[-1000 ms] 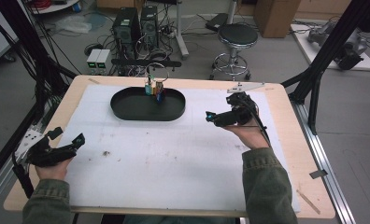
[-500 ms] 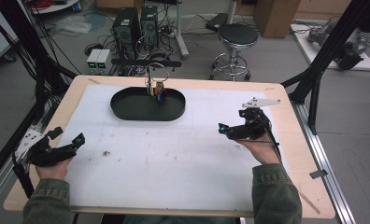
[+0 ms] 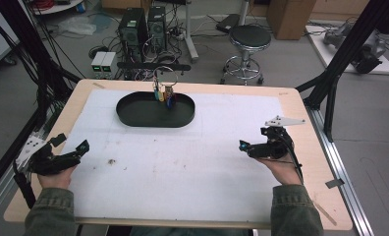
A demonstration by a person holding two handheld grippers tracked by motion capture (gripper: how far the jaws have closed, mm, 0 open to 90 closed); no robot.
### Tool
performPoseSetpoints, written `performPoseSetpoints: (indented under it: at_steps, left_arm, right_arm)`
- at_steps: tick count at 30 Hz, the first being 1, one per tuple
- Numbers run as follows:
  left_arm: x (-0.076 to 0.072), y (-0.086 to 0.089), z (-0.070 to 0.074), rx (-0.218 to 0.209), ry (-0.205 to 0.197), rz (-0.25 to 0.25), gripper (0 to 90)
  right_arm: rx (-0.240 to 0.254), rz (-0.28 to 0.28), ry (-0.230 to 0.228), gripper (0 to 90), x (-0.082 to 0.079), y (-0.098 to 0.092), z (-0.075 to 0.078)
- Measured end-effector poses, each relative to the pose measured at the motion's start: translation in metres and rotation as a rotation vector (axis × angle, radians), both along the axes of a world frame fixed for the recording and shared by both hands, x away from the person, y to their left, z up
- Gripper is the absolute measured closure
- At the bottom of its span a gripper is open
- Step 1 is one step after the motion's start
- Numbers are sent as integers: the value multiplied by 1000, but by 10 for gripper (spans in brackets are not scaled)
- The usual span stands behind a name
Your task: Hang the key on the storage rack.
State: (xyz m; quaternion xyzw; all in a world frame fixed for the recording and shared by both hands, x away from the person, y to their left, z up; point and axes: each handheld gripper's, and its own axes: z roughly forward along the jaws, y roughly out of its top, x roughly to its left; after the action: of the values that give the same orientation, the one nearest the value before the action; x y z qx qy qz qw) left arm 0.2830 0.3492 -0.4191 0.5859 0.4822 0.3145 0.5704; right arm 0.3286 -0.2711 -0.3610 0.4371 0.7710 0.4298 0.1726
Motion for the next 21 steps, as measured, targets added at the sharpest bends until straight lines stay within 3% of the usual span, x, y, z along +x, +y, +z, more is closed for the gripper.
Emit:
performPoseSetpoints:
  at_steps: [6,13,21]
  left_arm:
    - [0,0,0,1,2,0,22]
    - [1,0,-1,2,11,-4,22]
    - [1,-1,-1,5,11,-6,22]
  right_arm:
    - [8,-34,-6,3,-7,-7,-11]
    - [10,-105,-44,4,-19,-15,-23]
    - [37,-151,-37,4,-29,-25,-39]
